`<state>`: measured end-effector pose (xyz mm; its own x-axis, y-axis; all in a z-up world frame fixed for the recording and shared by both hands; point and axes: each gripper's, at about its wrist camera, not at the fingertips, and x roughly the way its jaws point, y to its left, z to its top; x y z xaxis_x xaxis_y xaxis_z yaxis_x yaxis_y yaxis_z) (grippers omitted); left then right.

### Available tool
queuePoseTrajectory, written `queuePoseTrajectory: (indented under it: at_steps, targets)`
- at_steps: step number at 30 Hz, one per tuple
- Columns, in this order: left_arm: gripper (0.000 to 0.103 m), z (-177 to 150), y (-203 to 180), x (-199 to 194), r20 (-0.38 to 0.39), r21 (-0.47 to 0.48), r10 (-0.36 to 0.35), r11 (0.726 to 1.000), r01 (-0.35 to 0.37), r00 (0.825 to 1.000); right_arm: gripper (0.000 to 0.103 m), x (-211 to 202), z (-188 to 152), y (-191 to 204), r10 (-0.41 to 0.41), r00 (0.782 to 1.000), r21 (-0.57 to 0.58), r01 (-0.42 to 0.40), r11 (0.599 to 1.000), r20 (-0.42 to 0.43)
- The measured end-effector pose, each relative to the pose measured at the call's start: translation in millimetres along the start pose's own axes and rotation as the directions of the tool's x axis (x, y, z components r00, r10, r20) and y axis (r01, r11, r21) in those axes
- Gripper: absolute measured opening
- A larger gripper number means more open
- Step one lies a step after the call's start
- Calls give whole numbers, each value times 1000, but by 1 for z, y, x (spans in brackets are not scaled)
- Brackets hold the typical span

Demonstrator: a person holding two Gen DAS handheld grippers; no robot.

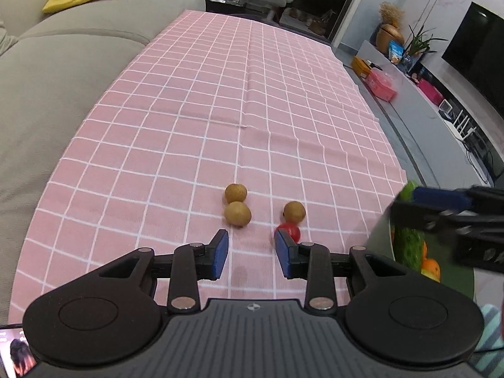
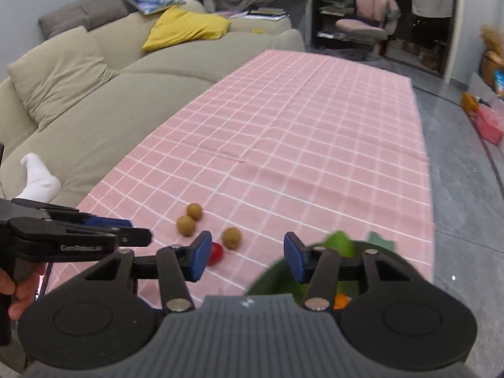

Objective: Organize fruits
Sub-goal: 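Grasp a brown longan with the left gripper while the right gripper grasps another longan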

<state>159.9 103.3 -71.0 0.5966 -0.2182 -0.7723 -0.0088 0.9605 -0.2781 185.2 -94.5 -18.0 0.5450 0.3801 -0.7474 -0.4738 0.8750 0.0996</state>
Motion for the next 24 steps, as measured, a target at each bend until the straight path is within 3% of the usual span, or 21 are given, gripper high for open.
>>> queuePoseTrajectory:
  at_steps: [2,5,13,24]
  targets:
    - [39,2,2,8,-6,-4,1,1000,-1,1000,38,15,4,6,16,1000,3,-16,1000,-20]
    - [39,6,5,21,-25,-16,1,1000,-1,1000,36,38,7,11,17,998,-3,-17,1000,-55]
    - [38,15,15,51,-72,-53,-1,999,-3,997,35,91,10,9,15,988,40,-9,999,-154]
    - [38,21,20,69,-90,-33,-3,999,0,996,31,119,16,8,18,979,53,-7,999,-202]
